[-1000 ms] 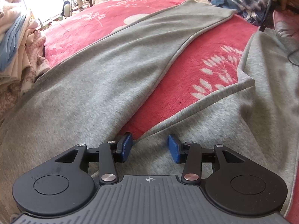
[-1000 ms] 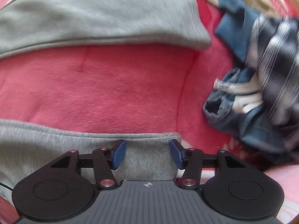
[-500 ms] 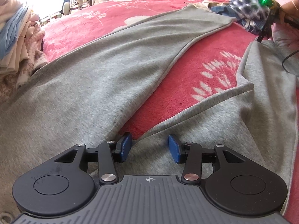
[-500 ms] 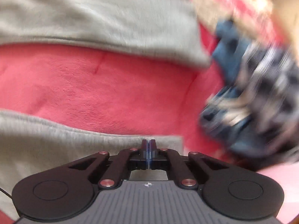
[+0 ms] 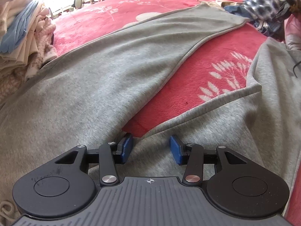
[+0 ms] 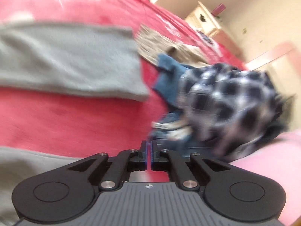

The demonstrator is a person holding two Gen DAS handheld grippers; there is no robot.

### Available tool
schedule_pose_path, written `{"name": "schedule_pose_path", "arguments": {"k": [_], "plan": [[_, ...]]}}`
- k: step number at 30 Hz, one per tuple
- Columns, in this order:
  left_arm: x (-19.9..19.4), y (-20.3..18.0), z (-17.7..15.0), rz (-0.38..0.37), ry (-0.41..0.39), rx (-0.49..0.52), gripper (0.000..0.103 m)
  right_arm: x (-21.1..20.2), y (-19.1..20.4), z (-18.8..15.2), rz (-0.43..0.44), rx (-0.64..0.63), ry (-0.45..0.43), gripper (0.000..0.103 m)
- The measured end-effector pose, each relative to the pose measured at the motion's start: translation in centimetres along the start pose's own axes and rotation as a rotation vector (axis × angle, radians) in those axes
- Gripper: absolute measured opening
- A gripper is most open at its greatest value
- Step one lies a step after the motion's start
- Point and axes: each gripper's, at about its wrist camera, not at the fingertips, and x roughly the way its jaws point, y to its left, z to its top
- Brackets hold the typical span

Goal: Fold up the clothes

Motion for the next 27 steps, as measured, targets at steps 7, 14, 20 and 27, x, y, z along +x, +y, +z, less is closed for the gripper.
{"name": "schedule_pose_path", "arguments": {"k": [7,14,20,27], "plan": [[-0.4,-0.1,0.1,0.019,-0.009,-0.035,0.045,-8.0,0.5,-3.9,0.289,0.306,-0.221,0.026],[-2.6,0.9,1.0,0.03,-0.097,-0.137,0.045,-10.6,2.1,-9.9,0.529,0.531,-0.183,0.031],[-6.3,-0.7,0.6,-0.047,-0.134,-0.125,0.045,-8.6,4.5,-18.1,0.719,0.901,0.035,0.034],[-10.5,-0.4,-4.1,-0.139,-0.012,-0.257,0.045,-5.6,5.9,-24.9,0.742,1.27,0.124,0.032]]}}
